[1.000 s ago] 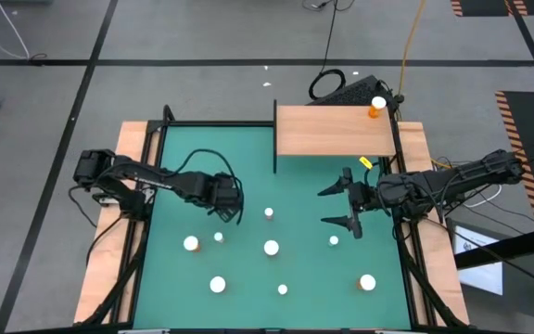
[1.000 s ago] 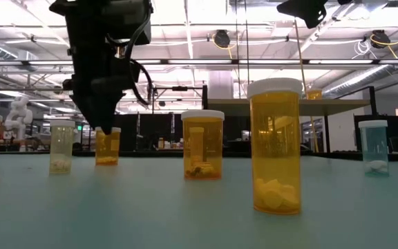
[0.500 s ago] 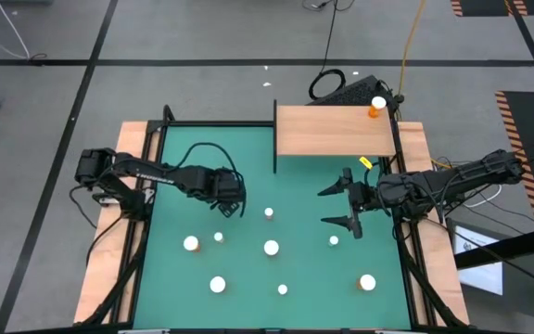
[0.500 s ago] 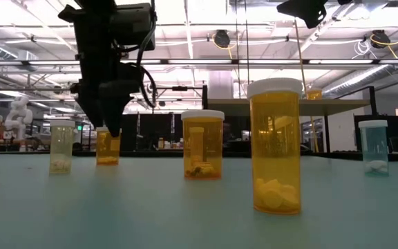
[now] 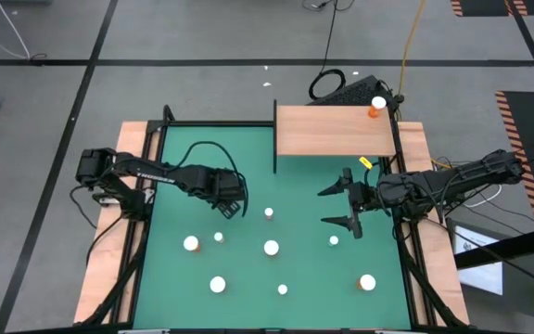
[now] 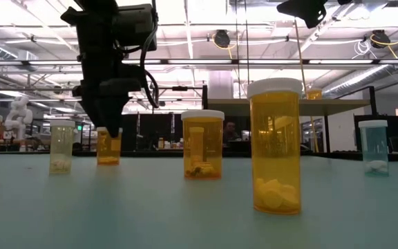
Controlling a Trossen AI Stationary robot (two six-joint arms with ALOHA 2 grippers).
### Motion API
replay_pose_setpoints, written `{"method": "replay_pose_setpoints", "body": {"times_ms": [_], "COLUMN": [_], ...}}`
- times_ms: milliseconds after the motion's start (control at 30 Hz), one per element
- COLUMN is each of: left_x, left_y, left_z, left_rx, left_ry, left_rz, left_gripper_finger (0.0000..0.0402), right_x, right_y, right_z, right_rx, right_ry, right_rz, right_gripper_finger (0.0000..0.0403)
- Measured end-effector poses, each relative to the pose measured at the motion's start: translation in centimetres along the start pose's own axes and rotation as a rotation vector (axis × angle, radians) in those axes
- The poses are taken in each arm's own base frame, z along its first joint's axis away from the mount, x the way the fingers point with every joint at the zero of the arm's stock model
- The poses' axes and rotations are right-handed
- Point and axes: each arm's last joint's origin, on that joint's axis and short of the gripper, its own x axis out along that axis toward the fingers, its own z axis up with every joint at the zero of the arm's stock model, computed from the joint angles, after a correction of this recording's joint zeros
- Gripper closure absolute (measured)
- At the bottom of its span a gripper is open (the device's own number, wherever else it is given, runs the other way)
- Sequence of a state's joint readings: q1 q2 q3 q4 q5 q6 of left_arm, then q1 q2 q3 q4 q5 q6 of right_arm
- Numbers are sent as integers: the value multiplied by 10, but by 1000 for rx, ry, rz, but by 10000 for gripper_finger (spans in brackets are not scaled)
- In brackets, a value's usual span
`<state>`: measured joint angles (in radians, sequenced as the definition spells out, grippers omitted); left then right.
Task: Pick and place medicine bottles onto shelf by color
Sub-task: Put the orange pill bottle on the shelf
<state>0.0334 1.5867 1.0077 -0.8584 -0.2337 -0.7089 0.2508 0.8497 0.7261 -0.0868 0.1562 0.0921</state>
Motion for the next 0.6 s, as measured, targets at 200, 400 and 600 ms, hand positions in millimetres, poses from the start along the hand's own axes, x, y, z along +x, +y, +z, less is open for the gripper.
{"method": "replay_pose_setpoints", "body": {"times_ms": [200, 400, 600], "left_x": [0, 0, -5], "left_y": [0, -1, -6], "left_z": [0, 1, 6], "left_rx": [45, 108, 207], "left_ry": [-2, -12, -52], "left_rz": [3, -15, -111], "left_gripper_finger": [199, 177, 196], "right_x": [0, 0, 1], "right_y": [0, 0, -1], "right_z": [0, 0, 1], "right_rx": [-1, -17, -16], "right_ry": [0, -1, -13], "right_rz": [0, -12, -33], "right_gripper_finger": [69, 69, 69]}}
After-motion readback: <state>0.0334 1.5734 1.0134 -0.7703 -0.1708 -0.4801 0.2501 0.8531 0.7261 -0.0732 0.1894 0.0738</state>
